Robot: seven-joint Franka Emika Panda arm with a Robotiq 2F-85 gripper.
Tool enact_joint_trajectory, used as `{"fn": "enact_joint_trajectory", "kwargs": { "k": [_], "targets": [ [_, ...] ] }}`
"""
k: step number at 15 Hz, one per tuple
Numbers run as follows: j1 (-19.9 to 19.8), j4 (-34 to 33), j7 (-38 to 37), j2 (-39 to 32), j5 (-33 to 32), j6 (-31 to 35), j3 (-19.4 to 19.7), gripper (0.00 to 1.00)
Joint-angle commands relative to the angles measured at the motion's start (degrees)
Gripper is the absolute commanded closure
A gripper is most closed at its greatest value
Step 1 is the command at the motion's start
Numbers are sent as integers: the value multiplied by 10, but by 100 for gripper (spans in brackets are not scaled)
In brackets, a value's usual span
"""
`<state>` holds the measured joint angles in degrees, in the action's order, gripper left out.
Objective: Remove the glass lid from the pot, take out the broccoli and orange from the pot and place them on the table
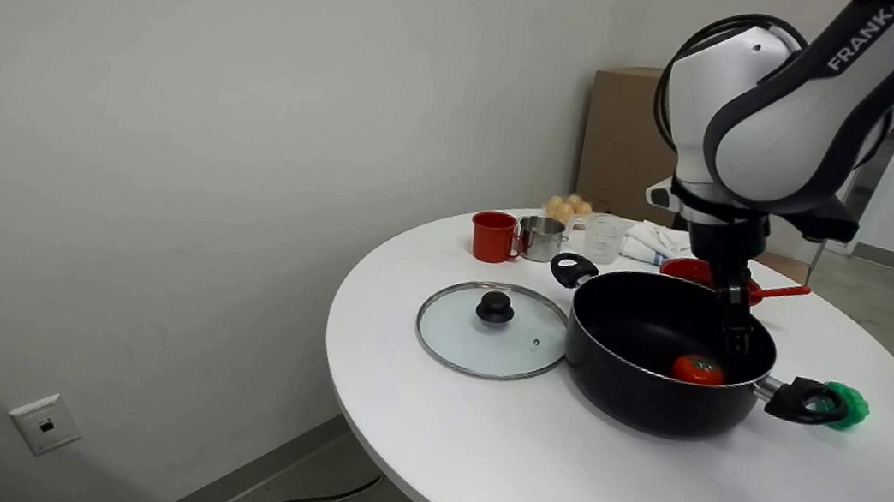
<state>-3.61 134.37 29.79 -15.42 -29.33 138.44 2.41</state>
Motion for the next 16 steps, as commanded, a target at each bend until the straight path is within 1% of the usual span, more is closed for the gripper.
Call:
{"fn": "enact_joint_trajectory", "kwargs": {
  "k": [1,7,11,12,14,15,16],
  "targets": [
    [-1,-7,7,-27,-26,38,3,0],
    [-5,-33,35,-79,-11,52,-8,0],
    [-10,-54,42,-112,-13,47,-4,0],
    [-12,-60,45,-121,-11,46,-4,4],
    [-14,-68,55,-136,-8,44,-8,29],
    [-12,-69,59,-138,-12,45,-9,31],
    [-10,-70,62,-141,-14,46,-10,39]
  ]
}}
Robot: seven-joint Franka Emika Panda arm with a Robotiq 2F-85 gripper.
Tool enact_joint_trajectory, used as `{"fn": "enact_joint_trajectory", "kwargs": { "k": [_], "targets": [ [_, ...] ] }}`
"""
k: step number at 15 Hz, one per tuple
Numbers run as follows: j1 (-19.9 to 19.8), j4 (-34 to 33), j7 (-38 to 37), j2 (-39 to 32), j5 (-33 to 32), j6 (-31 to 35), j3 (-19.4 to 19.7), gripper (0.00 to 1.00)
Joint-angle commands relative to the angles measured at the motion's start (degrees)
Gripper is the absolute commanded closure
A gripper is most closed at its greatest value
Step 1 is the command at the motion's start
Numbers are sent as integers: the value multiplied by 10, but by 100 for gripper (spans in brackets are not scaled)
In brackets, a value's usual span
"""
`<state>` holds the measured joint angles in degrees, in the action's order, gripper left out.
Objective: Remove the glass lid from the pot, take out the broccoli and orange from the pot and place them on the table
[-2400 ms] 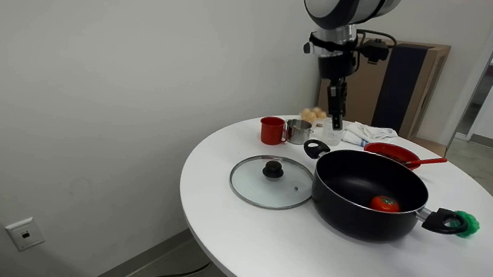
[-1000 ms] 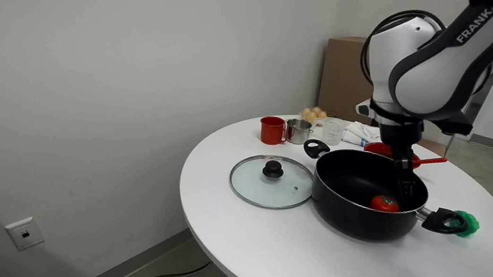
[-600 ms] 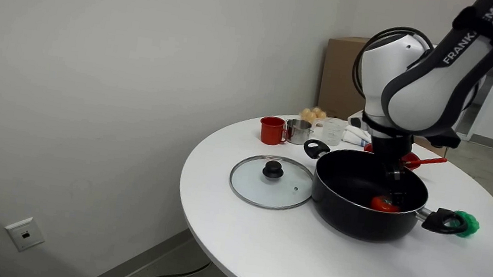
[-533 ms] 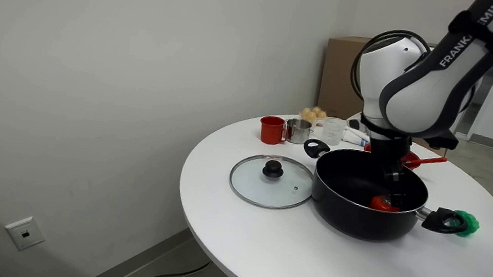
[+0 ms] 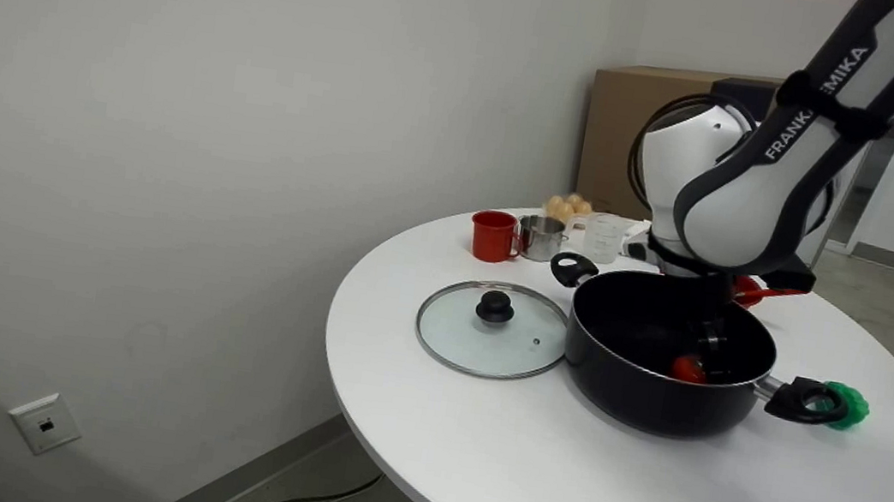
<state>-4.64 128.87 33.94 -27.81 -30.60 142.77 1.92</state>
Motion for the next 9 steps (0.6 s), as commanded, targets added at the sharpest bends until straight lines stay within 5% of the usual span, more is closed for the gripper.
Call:
{"fn": "enact_joint_trajectory", "kwargs": {
  "k": [1,3,9],
  "targets": [
    [2,-14,24,-17,-3,3,-7,46],
    [5,-14,34,-14,-5,3,-9,61],
    [1,3,64,20,6,5,-18,62]
  ]
}}
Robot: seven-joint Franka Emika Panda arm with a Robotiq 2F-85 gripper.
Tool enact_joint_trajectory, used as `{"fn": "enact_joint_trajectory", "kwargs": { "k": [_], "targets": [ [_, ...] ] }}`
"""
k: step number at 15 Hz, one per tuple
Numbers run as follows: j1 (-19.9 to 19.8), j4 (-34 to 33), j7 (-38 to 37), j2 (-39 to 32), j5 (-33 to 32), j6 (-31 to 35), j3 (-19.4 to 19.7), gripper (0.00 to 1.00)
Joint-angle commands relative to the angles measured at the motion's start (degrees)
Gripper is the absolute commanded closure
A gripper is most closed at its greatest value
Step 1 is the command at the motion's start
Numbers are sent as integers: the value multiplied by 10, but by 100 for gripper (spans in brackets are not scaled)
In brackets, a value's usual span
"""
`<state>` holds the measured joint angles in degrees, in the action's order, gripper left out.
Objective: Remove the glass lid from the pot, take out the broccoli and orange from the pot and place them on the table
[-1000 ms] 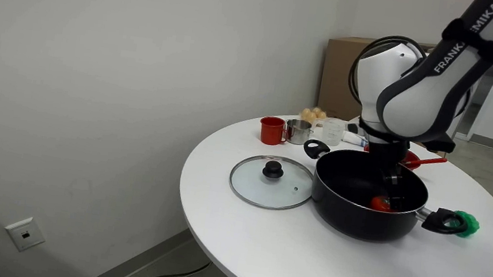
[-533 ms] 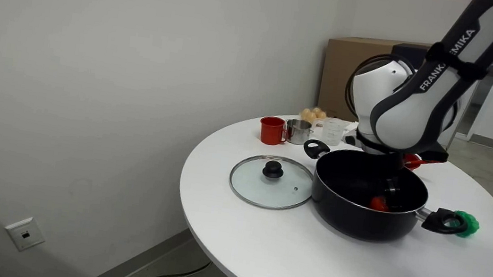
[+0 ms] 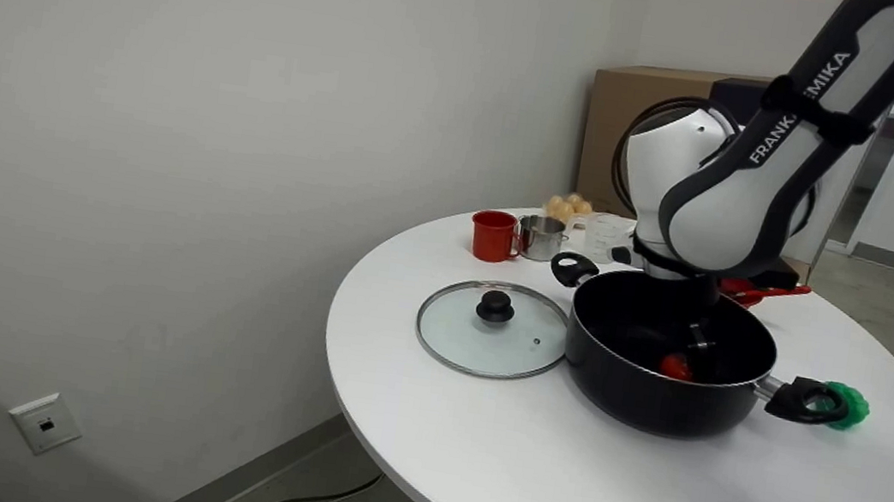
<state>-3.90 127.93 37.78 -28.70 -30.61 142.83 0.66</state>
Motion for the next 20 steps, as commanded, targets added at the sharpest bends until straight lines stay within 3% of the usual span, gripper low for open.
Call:
{"fn": "enact_joint_trajectory", "kwargs": {
  "k": [1,7,12,20],
  "targets": [
    [-11,16,35,41,15,2,-9,62],
    [-39,47,94,151,86,-1,-16,62],
    [-48,57,103,199,102,-5,16,62],
    [-66,-2,41,94,47,-12,87,62]
  ]
}}
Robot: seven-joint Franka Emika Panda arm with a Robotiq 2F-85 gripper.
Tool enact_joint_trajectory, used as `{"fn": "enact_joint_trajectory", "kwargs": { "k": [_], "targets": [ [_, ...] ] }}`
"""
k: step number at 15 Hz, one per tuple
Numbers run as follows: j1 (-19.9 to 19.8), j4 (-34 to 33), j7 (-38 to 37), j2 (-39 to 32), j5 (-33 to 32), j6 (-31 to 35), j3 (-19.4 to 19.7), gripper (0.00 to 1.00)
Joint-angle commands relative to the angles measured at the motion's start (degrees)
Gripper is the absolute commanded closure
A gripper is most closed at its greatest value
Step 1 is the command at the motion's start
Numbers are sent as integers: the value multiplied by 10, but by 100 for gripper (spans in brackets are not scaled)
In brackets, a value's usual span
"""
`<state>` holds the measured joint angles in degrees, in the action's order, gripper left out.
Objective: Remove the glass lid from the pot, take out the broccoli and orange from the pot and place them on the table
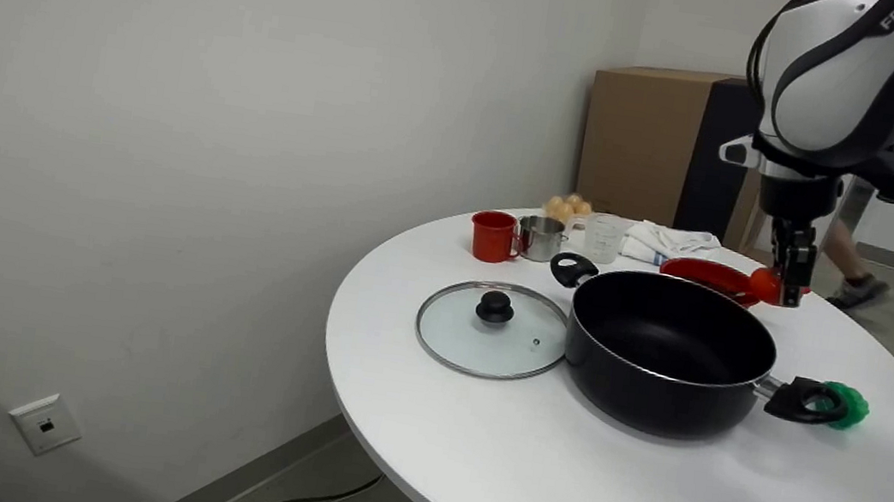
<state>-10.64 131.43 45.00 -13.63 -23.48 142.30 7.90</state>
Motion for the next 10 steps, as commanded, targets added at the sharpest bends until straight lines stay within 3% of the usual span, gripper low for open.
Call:
{"fn": "enact_joint_trajectory", "kwargs": {
  "k": [1,10],
  "targets": [
    [3,-48,-40,-77,-30,-9,18,62],
    [22,-140,-89,-207,-67,-38,18,62]
  ]
}}
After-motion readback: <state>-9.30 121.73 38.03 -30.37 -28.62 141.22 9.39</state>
